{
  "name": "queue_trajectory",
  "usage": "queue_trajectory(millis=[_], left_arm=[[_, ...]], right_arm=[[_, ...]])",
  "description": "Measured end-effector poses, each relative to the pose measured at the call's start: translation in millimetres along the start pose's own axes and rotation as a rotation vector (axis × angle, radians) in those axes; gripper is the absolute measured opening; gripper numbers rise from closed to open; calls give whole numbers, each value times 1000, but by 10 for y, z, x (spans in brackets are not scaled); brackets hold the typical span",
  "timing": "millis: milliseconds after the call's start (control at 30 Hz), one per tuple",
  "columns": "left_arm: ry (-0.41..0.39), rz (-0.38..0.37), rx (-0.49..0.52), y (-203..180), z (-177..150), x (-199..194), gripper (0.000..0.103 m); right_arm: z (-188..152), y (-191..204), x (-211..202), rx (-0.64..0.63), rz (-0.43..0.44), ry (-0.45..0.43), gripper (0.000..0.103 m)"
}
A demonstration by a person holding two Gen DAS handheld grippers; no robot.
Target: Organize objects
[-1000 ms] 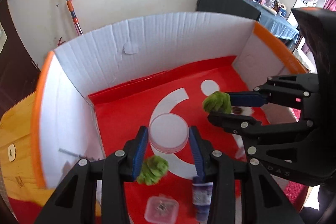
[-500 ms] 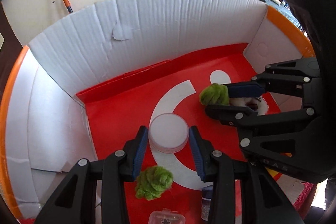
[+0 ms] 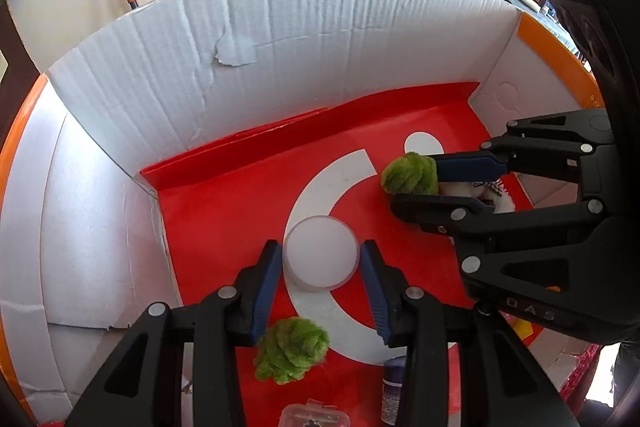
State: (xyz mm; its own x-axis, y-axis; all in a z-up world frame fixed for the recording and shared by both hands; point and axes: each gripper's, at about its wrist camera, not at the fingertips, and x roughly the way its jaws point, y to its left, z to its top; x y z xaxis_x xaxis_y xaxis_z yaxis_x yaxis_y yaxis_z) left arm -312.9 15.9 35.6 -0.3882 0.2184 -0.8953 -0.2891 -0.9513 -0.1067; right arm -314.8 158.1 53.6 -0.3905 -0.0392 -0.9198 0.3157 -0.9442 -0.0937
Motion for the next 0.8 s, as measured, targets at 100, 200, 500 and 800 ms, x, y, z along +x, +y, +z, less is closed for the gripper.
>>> queue_trajectory(millis=[100,200,500,800], left_arm=[[0,-2,-2,-15,-24,-37,44],[1,0,-1,1,-8,-29,44],[0,-2,-6,-12,20,-33,48],[-7,1,1,-57,8,-47,58]], right_arm=[[-5,-5,-4,6,5,2,28],[3,-13,-1,5,5,3,29],[27,-87,-33,9,8,6,29],[144,-49,-52,20,-15,-3,52]])
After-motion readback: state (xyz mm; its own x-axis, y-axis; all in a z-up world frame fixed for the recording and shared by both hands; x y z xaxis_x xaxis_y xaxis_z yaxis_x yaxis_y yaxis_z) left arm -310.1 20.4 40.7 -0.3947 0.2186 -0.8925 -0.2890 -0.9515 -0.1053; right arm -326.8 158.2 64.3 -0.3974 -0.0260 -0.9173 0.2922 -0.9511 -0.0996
